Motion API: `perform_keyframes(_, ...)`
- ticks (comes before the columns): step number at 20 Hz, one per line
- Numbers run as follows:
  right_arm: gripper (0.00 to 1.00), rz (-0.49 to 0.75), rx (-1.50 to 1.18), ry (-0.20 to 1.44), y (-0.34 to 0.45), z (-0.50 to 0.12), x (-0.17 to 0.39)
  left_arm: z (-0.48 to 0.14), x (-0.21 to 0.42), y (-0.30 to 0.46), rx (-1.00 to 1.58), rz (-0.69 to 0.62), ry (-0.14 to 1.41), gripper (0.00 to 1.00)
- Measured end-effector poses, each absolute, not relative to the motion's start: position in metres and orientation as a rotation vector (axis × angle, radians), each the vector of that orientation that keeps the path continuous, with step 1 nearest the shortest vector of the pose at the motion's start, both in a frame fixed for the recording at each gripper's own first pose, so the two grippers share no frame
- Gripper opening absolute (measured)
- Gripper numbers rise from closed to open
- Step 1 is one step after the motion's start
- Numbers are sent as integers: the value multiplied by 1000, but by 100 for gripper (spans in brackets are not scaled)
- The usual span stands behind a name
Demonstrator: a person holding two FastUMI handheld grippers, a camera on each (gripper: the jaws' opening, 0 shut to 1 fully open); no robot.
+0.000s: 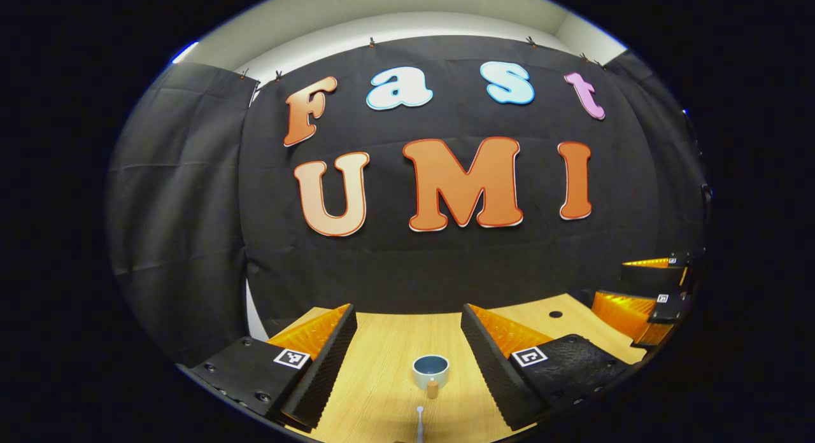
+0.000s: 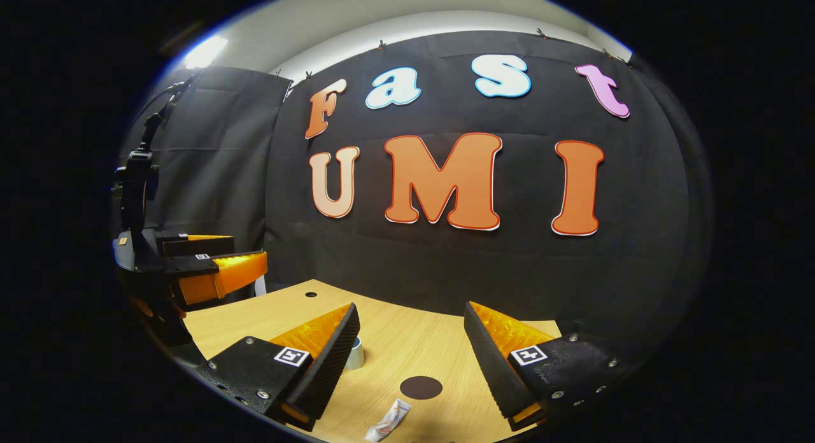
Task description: Put the toothbrush and toothpaste on the desktop into the cup, then pick up the cup and place it on the coaster on the desktop.
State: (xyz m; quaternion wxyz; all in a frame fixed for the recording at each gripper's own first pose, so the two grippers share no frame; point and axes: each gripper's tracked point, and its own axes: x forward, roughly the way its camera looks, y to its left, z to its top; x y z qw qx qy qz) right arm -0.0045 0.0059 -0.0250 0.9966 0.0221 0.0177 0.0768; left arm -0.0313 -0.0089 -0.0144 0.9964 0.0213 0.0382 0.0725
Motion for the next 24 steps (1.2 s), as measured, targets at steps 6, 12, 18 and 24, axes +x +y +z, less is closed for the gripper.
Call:
perform_keyframes(6, 99, 132, 20, 92, 6, -45, 2, -54, -24, -8, 6, 92, 190, 99)
perform_keyframes(12, 99, 85, 53, 254, 15, -92, 8, -119, -1, -6, -109, -7, 381, 99)
perform_keyframes(18, 100, 69, 87, 497, 29, -157, 10, -185, 9, -7, -180, -73, 603, 98)
perform_keyframes(24, 98, 75, 88, 724, 38, -212, 6, -238, 7, -12, -196, -103, 785, 93)
